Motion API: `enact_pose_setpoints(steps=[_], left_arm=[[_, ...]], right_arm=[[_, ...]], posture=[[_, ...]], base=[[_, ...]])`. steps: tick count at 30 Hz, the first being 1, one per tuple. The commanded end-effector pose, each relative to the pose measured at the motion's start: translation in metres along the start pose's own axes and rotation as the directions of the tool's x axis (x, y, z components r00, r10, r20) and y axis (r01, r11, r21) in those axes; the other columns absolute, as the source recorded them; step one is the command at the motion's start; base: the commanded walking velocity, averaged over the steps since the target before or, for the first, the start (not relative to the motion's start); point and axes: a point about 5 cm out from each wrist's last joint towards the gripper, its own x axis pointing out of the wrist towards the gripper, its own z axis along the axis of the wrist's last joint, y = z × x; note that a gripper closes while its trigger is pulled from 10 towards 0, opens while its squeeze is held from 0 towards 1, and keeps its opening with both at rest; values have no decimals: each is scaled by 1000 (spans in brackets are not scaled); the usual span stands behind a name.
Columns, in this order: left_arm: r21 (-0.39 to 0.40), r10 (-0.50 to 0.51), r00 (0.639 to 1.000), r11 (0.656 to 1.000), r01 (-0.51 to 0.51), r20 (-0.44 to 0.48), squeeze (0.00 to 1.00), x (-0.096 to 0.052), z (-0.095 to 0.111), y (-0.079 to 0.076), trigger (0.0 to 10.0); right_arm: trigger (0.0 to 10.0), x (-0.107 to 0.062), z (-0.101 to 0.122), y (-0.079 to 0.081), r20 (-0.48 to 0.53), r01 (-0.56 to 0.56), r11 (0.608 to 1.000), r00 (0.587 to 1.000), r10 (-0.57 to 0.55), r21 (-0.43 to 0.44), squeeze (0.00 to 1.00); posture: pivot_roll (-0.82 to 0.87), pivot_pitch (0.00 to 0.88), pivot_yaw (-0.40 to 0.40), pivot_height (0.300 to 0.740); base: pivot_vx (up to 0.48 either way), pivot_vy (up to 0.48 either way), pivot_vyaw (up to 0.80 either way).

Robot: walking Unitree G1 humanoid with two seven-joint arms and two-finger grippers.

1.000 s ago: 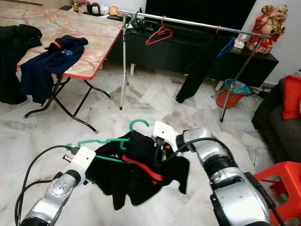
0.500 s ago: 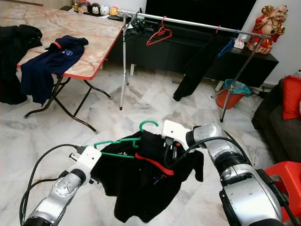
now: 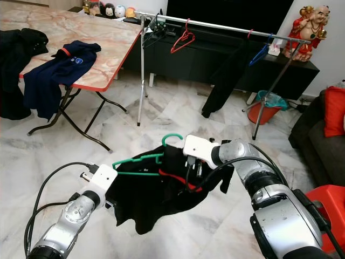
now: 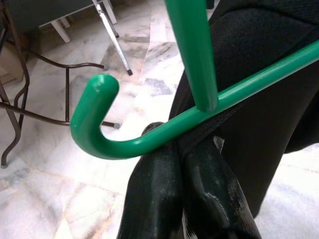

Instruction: Hang hanger

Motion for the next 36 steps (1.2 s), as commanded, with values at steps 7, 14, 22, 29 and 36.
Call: enact_pose_setpoints(steps=[7, 14, 22, 29, 36], left_arm=[[-6, 172, 969, 984, -176, -177, 0, -16, -41, 30, 0], [-30, 235, 962, 970, -241, -141, 0, -15, -36, 37, 6078], [-65, 200, 976, 976, -206, -88, 1000, -13, -30, 34, 10000], [-56, 58, 998, 997, -58, 2, 1000, -13, -20, 21, 10000], [-22, 17, 1000, 1000, -17, 3, 1000, -14, -21, 20, 10000]], right_arm=[[10000, -58, -52, -21, -278, 94, 996, 956, -91, -4, 0], [10000, -55, -32, -41, -114, 350, 920, 936, -334, 179, 0], [10000, -31, -30, -22, -53, 272, 933, 962, -268, 235, 0], [10000, -19, -20, -17, 0, 231, 936, 971, -240, 264, 0], [10000, -10, -16, -6, 28, 105, 970, 993, -114, 220, 0]], posture=[[197, 0, -151, 740], [193, 0, -149, 740], [195, 0, -142, 740], [198, 0, -142, 740], [200, 0, -145, 740]], base=[[0, 0, 0], [0, 0, 0], [0, 0, 0], [0, 0, 0], [0, 0, 0]])
